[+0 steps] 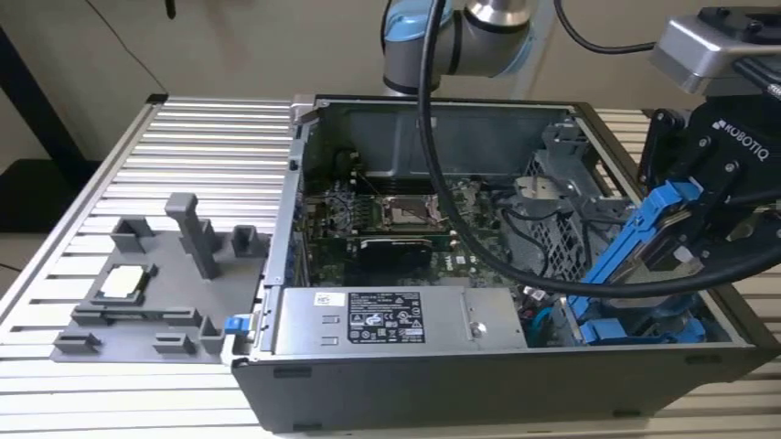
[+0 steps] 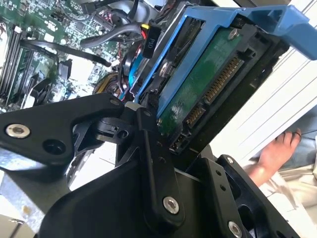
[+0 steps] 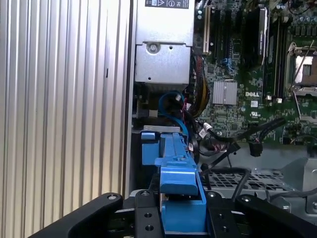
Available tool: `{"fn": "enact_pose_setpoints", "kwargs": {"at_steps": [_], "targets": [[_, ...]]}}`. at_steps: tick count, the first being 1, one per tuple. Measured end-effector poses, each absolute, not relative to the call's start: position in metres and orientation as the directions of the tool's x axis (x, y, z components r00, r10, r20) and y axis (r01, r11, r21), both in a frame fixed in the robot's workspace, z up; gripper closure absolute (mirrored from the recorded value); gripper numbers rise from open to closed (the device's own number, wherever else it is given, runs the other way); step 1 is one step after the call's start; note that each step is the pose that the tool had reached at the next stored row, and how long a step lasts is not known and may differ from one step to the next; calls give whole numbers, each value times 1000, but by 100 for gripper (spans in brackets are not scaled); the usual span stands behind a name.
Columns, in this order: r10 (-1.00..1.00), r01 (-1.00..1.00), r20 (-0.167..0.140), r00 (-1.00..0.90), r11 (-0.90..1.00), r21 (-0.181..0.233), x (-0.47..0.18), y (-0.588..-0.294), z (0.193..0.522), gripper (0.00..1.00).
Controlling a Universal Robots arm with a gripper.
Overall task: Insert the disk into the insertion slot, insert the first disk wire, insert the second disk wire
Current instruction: 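Insert the disk into the insertion slot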
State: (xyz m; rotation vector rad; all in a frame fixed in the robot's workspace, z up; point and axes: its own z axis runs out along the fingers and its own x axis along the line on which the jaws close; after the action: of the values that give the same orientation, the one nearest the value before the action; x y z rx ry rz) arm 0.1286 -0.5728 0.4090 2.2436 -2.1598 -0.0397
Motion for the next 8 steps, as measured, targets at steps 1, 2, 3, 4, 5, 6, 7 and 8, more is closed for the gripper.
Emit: {"fn": "enact_pose_setpoints", "kwargs": {"at_steps": [1,2,3,4,5,6,7,8], "targets": [[-999,-999,0,38,-38,37,129,-572,408,67],[-999,-999,0,37,-37,37,129,-572,407,67],[-999,-999,0,37,-37,37,129,-572,406,67],[-999,-999,0,37,-37,37,129,-571,404,67],[-999,-999,0,36,-36,37,129,-571,403,67],[-999,-999,0,36,-36,37,129,-570,402,67],[-999,-999,0,35,-35,37,129,-570,401,67],[-999,-999,-1,35,-35,37,129,-570,400,67]]}}
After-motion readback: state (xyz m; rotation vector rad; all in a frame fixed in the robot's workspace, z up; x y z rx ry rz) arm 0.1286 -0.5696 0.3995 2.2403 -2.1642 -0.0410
